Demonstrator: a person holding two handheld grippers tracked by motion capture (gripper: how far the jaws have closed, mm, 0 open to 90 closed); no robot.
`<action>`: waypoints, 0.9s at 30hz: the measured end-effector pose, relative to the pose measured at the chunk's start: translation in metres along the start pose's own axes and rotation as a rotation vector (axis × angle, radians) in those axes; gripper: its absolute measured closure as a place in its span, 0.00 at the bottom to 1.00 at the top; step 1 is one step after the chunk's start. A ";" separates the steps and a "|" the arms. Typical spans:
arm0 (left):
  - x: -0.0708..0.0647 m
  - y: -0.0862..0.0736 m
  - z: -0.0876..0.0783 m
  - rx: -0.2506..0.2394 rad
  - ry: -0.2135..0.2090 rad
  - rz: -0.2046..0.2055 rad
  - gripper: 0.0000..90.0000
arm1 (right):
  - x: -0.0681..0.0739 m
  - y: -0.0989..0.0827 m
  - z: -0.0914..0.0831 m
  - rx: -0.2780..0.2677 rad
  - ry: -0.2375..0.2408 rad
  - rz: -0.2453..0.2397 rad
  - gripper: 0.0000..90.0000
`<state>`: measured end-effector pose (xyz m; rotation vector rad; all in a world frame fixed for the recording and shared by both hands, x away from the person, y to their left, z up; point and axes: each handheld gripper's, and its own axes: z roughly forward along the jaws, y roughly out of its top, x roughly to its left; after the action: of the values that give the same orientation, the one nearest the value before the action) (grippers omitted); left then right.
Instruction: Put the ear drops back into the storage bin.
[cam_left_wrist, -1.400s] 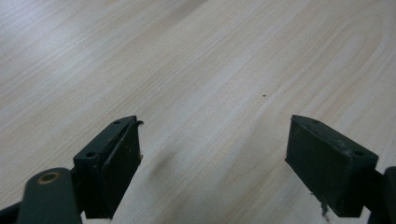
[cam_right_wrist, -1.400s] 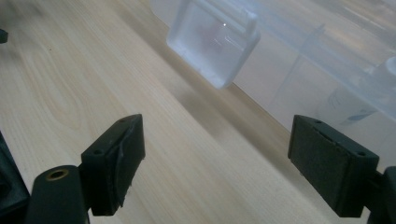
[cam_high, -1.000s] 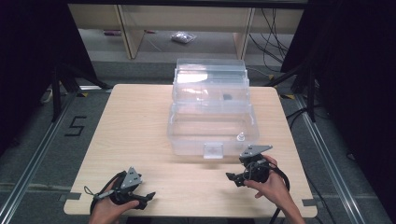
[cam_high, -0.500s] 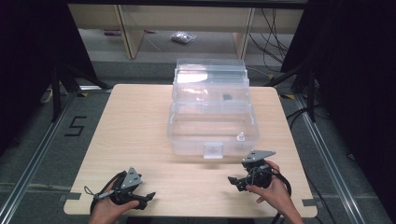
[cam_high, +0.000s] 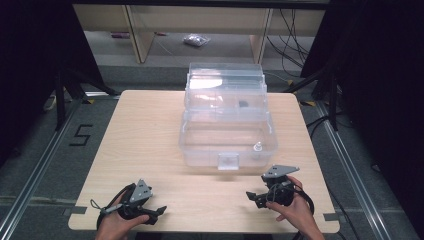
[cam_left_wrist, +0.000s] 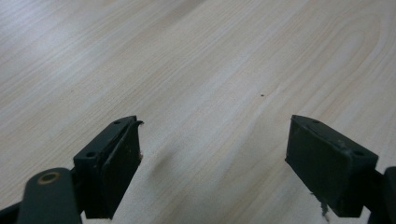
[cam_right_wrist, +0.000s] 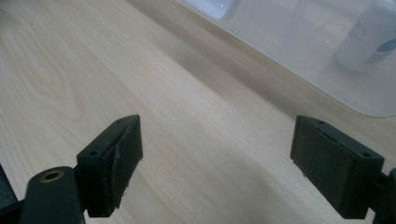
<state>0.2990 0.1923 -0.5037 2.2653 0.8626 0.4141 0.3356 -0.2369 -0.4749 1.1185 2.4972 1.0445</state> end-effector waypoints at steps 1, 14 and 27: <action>0.001 0.000 0.000 0.001 0.001 0.014 0.19 | 0.000 -0.001 -0.001 0.012 -0.002 0.004 0.20; 0.001 0.000 0.000 0.002 0.001 0.012 0.19 | 0.005 -0.015 -0.004 -0.015 0.003 0.007 0.19; 0.001 0.000 0.000 0.000 -0.001 0.008 0.19 | 0.004 -0.027 -0.011 0.008 -0.005 0.033 0.18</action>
<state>0.2995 0.1926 -0.5038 2.2690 0.8539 0.4169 0.3124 -0.2529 -0.4850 1.1670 2.4888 1.0401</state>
